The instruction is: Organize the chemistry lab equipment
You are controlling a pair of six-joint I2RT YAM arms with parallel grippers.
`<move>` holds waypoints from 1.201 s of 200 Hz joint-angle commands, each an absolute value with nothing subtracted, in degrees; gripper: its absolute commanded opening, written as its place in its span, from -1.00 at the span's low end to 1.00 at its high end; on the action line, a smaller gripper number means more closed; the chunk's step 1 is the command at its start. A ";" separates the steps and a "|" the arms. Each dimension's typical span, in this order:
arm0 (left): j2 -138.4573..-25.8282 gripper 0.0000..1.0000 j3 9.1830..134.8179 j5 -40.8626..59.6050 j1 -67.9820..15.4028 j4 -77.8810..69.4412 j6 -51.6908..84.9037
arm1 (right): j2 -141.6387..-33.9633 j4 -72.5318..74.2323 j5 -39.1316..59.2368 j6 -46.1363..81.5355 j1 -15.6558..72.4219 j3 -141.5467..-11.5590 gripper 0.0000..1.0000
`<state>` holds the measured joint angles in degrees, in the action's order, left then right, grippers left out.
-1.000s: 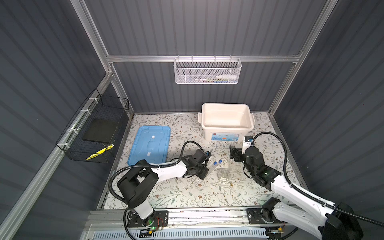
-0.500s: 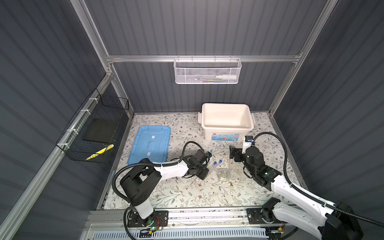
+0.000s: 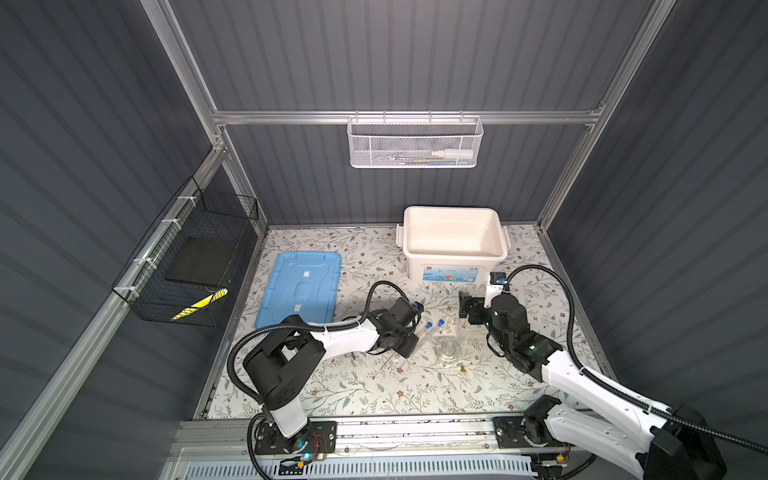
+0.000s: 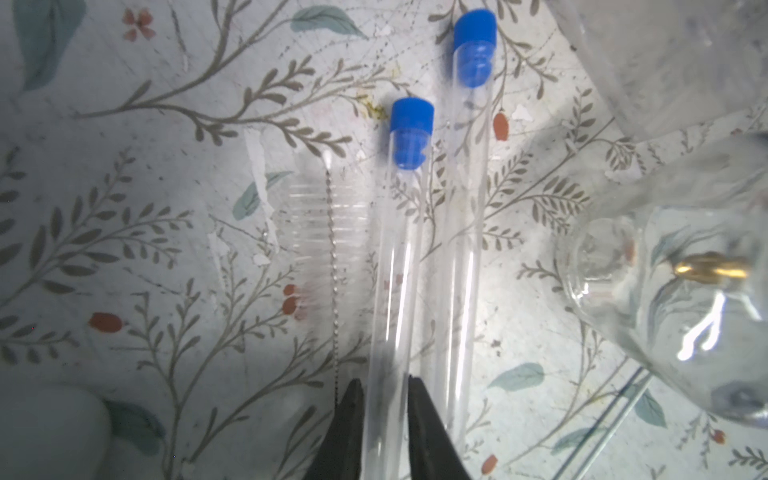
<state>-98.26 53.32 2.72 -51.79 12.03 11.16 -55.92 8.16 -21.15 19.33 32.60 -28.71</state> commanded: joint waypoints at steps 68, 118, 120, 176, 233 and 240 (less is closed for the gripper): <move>-100.25 -0.56 55.19 -0.67 -51.81 15.47 10.99 | -55.66 8.61 -21.88 20.39 32.13 -28.09 0.88; -101.31 -0.58 56.16 -2.46 -52.64 16.87 10.37 | -55.63 8.53 -22.30 20.74 32.04 -27.93 0.90; -101.40 -0.59 56.12 -2.46 -52.60 16.87 10.37 | -55.63 8.53 -22.27 20.74 32.07 -27.94 0.90; -100.75 -0.76 55.68 -1.34 -52.74 14.95 10.98 | -55.64 8.35 -21.88 21.03 31.99 -27.91 0.89; -99.61 -0.77 55.40 -0.83 -52.74 12.88 11.34 | -55.24 8.17 -18.37 21.92 30.53 -28.62 0.90; -99.24 -0.77 55.33 -0.95 -52.82 12.57 11.42 | -55.20 8.13 -17.82 22.10 30.24 -28.69 0.90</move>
